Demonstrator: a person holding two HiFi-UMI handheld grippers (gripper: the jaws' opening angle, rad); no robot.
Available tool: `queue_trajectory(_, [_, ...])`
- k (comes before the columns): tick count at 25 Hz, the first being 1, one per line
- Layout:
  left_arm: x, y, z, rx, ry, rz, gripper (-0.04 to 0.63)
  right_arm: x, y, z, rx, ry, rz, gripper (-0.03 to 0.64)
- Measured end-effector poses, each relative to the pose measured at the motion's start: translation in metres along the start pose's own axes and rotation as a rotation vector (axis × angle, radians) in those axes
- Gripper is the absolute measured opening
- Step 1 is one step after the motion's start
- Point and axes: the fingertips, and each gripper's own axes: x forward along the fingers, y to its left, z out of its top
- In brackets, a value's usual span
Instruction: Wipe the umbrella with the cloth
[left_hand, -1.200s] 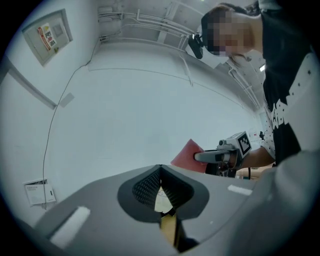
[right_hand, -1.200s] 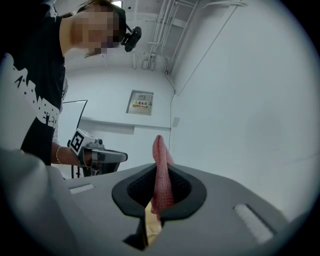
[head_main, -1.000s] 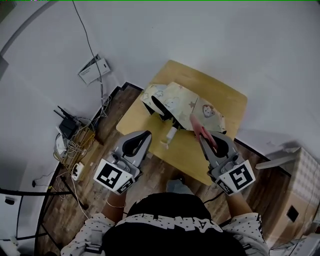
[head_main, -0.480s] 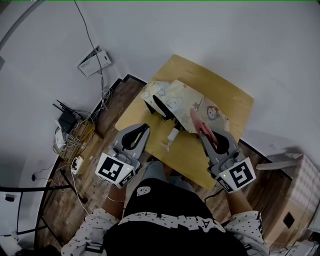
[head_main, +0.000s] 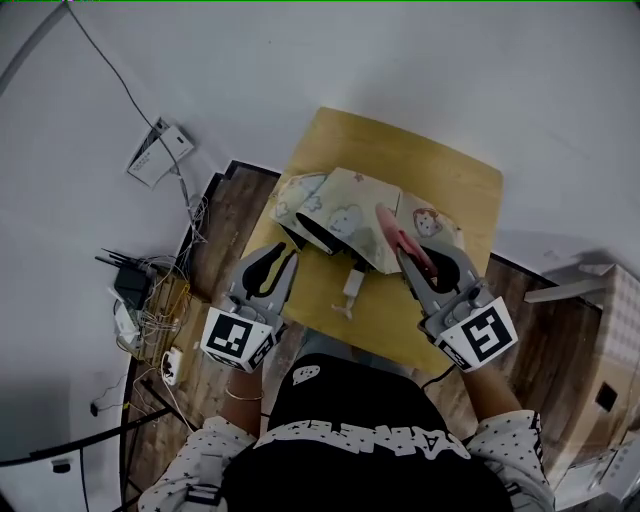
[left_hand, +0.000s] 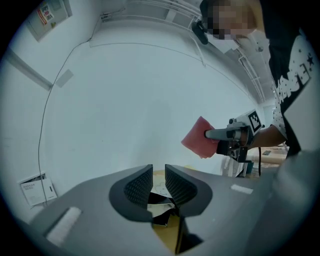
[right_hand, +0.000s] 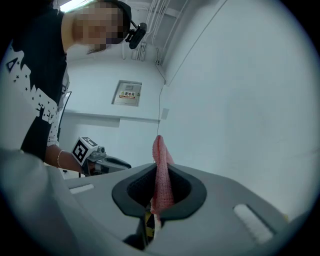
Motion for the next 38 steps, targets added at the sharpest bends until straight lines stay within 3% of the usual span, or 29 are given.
queue_trajectory(10, [0.054,0.041,-0.032,0.021,0.069,-0.122,0.108,0.044,-0.030,-0.017,-0.032,0.049,-0.171,0.032])
queue_trajectory(14, [0.068,0.045,-0.046,0.062,0.100,-0.196,0.120,0.061,-0.036,-0.024,-0.020,0.048,-0.201,0.032])
queue_trajectory(18, [0.081,0.047,-0.064,0.049,0.132,-0.266,0.128,0.077,-0.045,-0.035,0.012,0.073,-0.245,0.032])
queue_trajectory(22, [0.092,0.047,-0.078,0.047,0.163,-0.319,0.133,0.093,-0.051,-0.044,-0.010,0.088,-0.255,0.032])
queue_trajectory(29, [0.105,0.044,-0.086,0.046,0.184,-0.380,0.129,0.123,-0.067,-0.070,-0.054,0.203,-0.267,0.032])
queue_trajectory(38, [0.104,0.047,-0.087,0.080,0.197,-0.437,0.016,0.163,-0.073,-0.108,-0.143,0.313,-0.218,0.032])
